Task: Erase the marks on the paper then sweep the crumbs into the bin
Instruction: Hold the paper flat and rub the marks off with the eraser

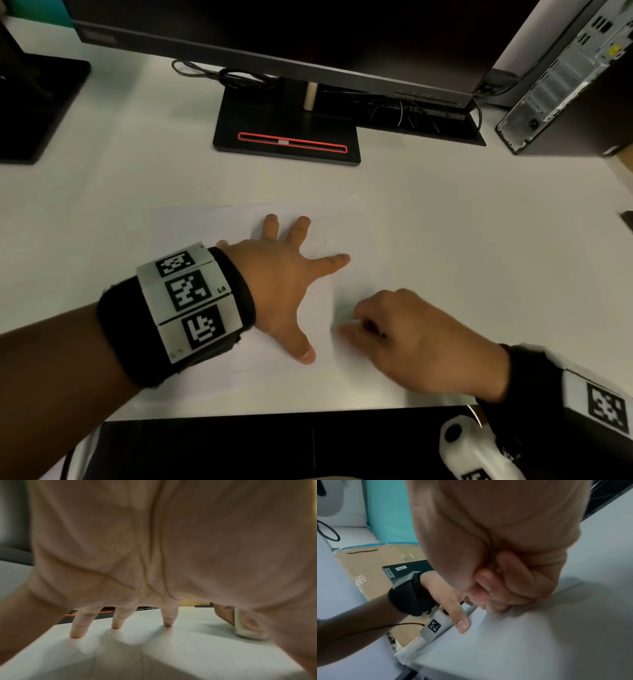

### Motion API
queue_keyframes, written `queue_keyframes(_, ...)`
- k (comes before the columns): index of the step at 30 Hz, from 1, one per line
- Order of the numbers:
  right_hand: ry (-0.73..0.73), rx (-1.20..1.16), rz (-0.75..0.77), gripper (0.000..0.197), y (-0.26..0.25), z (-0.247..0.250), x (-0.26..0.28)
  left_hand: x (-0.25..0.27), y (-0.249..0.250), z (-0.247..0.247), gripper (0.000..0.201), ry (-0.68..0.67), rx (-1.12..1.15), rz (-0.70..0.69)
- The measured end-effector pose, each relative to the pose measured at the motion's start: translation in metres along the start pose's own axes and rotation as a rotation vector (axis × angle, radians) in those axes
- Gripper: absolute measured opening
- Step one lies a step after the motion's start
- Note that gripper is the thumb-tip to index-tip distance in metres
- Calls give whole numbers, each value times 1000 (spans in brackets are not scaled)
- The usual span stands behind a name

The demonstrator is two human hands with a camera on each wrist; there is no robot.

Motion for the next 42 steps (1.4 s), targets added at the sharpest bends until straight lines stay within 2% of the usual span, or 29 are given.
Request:
queue_keyframes(2, -10, -3, -22, 48, 10, 5, -1, 0, 0, 0, 131, 4, -2, 0)
queue_keyframes(6, 153, 13, -125, 49, 42, 36, -8, 1, 0, 0, 131, -4, -4, 7)
queue_keyframes(9, 84, 30, -54, 49, 26, 21, -5, 2, 0, 1, 131, -12, 1, 4)
queue_keyframes(11, 35, -8, -63, 50, 28, 17, -3, 2, 0, 1, 132, -14, -2, 3)
queue_keyframes(15, 120, -1, -145, 51, 50, 37, -5, 2, 0, 1, 132, -12, -4, 9)
queue_keyframes(18, 66, 25, -81, 48, 34, 24, -2, 2, 0, 1, 132, -17, -7, 7)
queue_keyframes(20, 37, -2, -98, 49, 37, 23, -2, 2, 0, 1, 132, -18, -5, 6)
queue_keyframes(23, 127, 2, -185, 50, 52, 41, -6, 2, 0, 1, 132, -14, -4, 9)
queue_keyframes(28, 44, 8, -107, 47, 29, 23, -8, 1, 0, 1, 132, -19, -3, 6)
queue_keyframes(32, 134, -12, -164, 49, 43, 38, -14, 2, 0, 2, 131, -16, 1, 10)
queue_keyframes(35, 87, 20, -94, 47, 27, 25, -15, 2, 0, 1, 131, -17, 0, 9)
queue_keyframes(37, 52, -12, -106, 47, 27, 22, -16, 1, 0, 0, 132, -16, -1, 6)
queue_keyframes(40, 113, -35, -146, 49, 38, 34, -21, 0, 0, 1, 131, -7, 2, 14)
queue_keyframes(42, 107, -12, -110, 48, 30, 29, -22, 0, 0, 1, 131, -9, 5, 15)
Point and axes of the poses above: each hand's wrist, its own x-axis away from the middle knuckle, its own z-axis out of the back of the hand, y = z × x, the point moved 7 cm from there along -x, towards the middle knuckle, and after that the axes turned 12 degrees about z, right-handed, at the moved point
